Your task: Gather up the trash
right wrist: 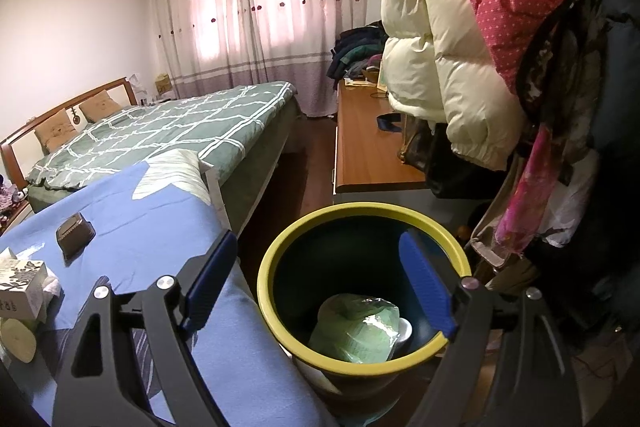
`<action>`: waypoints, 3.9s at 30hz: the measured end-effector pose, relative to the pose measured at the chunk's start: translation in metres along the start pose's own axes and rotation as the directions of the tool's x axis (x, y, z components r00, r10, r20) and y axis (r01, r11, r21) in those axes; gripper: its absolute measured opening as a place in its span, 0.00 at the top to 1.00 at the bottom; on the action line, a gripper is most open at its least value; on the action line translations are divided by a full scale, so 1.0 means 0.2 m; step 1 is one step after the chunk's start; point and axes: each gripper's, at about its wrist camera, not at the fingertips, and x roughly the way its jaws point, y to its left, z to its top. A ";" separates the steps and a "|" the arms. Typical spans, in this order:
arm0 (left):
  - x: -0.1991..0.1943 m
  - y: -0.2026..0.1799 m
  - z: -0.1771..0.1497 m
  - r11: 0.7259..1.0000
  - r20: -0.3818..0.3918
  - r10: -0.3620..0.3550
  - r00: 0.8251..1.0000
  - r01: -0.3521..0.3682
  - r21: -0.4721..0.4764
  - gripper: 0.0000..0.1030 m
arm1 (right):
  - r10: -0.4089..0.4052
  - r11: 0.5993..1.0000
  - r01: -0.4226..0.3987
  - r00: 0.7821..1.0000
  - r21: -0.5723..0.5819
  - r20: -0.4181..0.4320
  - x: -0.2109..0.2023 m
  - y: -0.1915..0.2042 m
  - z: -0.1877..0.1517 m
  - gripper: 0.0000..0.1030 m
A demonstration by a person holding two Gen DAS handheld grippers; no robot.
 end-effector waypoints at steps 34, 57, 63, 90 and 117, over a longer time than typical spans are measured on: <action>-0.29 -0.53 0.20 0.977 0.082 -0.169 0.982 0.156 0.147 0.57 | 0.044 0.999 -0.045 0.998 0.024 0.042 -0.09 -0.15 -0.01 0.23; 0.24 -2.07 0.00 0.798 -0.220 -0.391 0.894 0.448 0.402 0.57 | -0.078 0.981 0.072 0.997 0.178 0.025 -0.12 -0.81 -0.06 0.23; 0.35 -2.24 -0.05 0.797 -0.238 -0.368 0.899 0.437 0.418 0.44 | -0.090 0.976 0.085 0.996 0.198 0.016 -0.09 -0.87 -0.08 0.23; -0.28 -0.27 0.29 0.996 0.192 0.081 0.978 -0.088 0.030 0.09 | 0.261 0.964 -0.263 0.964 -0.045 -0.043 -0.18 -0.04 -0.02 0.16; -0.08 0.57 0.17 0.915 0.132 0.374 0.918 -0.343 -0.211 0.08 | 0.435 0.671 -0.521 0.853 -0.528 -0.289 -0.20 1.08 -0.32 0.17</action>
